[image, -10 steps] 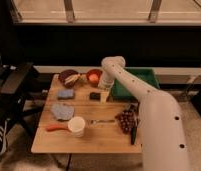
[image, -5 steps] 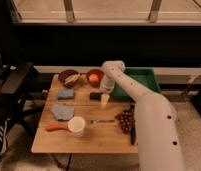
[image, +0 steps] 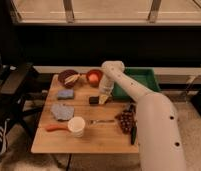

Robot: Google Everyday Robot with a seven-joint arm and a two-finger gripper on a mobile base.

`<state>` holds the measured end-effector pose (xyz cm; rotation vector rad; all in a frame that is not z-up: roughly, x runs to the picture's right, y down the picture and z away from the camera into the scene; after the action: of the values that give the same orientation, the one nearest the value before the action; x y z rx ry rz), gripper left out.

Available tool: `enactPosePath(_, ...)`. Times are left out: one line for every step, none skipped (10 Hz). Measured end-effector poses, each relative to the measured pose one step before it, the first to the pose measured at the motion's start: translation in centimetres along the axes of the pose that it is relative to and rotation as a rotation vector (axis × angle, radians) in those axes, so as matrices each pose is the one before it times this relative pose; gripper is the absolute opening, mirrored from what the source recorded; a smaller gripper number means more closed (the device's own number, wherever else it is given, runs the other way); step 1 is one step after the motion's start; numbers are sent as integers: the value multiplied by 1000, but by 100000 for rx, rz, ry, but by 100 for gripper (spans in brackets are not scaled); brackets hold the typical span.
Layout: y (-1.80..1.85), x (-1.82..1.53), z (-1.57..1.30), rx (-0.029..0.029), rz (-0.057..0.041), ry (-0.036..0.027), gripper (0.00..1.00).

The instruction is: Wipe table surface with eraser

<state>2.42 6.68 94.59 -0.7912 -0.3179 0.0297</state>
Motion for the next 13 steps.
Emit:
enactPosePath(484,-849,-452,-380,-1456,-998,15)
enactPosePath(797,-1127,-325,-958,-1985,-1495,15)
enactPosePath(925,-1239,0,-1354,-1877,-780,15)
enactPosePath(883,-1235,461,-1685,-1118,-1125,15)
enactPosePath(1204,-1466,650,-2608,-914,-1840,15)
enactPosePath(1134,-445,617,-2726,392,-890,15)
enactPosePath(483,-31,168,-1441,966,-491,15)
enactPosePath(510,346,377,-2090,1756,-98,15)
enactPosePath(325,526,80,-1324,2435,-354,15)
enactPosePath(195,854,-17,-756,2214,-500,15)
enactPosePath(146,1308,26,-1044,3689,-895,15)
enactPosePath(9,1011,-89,-302,2467,-224,15)
enactPosePath(-25,506,234,-607,1722,406,15)
